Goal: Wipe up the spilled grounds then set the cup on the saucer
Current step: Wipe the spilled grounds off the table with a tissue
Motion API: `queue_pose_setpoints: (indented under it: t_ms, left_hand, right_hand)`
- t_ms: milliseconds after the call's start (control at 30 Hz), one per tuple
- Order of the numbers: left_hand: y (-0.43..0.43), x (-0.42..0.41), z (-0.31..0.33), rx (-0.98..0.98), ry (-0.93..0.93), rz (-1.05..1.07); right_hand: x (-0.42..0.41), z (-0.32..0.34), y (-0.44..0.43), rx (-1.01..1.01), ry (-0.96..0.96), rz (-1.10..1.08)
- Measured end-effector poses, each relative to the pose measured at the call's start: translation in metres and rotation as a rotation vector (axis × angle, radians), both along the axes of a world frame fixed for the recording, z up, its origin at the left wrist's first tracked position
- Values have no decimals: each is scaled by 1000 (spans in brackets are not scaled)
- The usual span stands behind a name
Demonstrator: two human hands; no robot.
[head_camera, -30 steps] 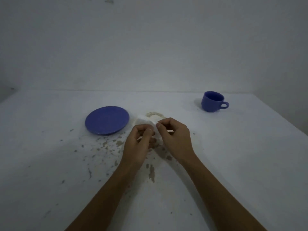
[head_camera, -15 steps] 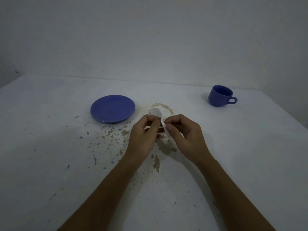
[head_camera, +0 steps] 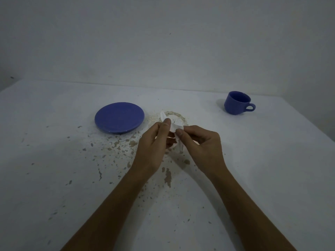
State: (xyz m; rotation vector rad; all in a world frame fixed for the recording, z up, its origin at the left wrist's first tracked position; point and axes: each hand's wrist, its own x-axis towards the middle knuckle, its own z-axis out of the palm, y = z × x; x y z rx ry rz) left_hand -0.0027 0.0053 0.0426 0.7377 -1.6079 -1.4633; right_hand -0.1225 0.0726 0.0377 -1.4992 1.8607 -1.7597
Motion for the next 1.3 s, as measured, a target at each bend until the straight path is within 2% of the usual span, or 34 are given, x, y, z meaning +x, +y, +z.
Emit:
queue_pose_setpoints:
  t_ms: [100, 167, 267, 333, 400, 467, 633, 767, 833, 900, 933, 1000, 1067, 1100, 1167, 1200, 1233, 1300]
  left_hand:
    - [-1, 1, 1, 12, -13, -6]
    - [-2, 2, 1, 33, 9, -28]
    - [-4, 4, 1, 34, -25, -67]
    - [-8, 5, -2, 48, -86, -63]
    - [-11, 7, -5, 66, -138, -56]
    - [-13, 8, -7, 74, -184, -41]
    - [-14, 6, -5, 41, -297, 47]
    - [-18, 8, -10, 30, -281, 98]
    - [-21, 8, -12, 63, -274, 135]
    - [-23, 8, -14, 86, -238, 154]
    - [-24, 8, -15, 88, -223, 155]
    - [-23, 7, -16, 62, -237, 149]
    - [-23, 6, -17, 10, -280, 142]
    - [-22, 5, -19, -19, -296, 138]
    - [-21, 4, -21, -74, -328, 129]
    - [-20, 4, -22, -103, -349, 119]
    - [-19, 4, -23, -131, -374, 105]
    - [-18, 3, -24, -183, -422, 76]
  right_hand:
    - [2, 3, 0, 30, -33, 45]
    - [1, 7, 3, 66, -168, 77]
    - [-3, 14, 4, 121, -571, 147]
    - [-7, 15, -2, 150, -920, 57]
    - [-13, 14, -4, 185, -1072, -68]
    - [-16, 12, -5, 185, -1041, -90]
    - [-18, 12, 1, 334, -910, 108]
    - [-18, 12, 8, 453, -835, 232]
    - [-26, 14, 9, 434, -903, 231]
    - [-39, 21, 7, 381, -930, 90]
    - [-46, 24, 5, 369, -882, -52]
    - [-58, 30, 0, 310, -665, -355]
    - [-63, 31, -6, 186, -368, -544]
    - [-63, 30, -7, 152, -158, -583]
    - [-67, 19, -10, 218, 314, -472]
    - [-68, 11, -10, 321, 459, -338]
    - [-66, 5, -10, 471, 526, -203]
    - [-63, -8, -7, 750, 541, -41]
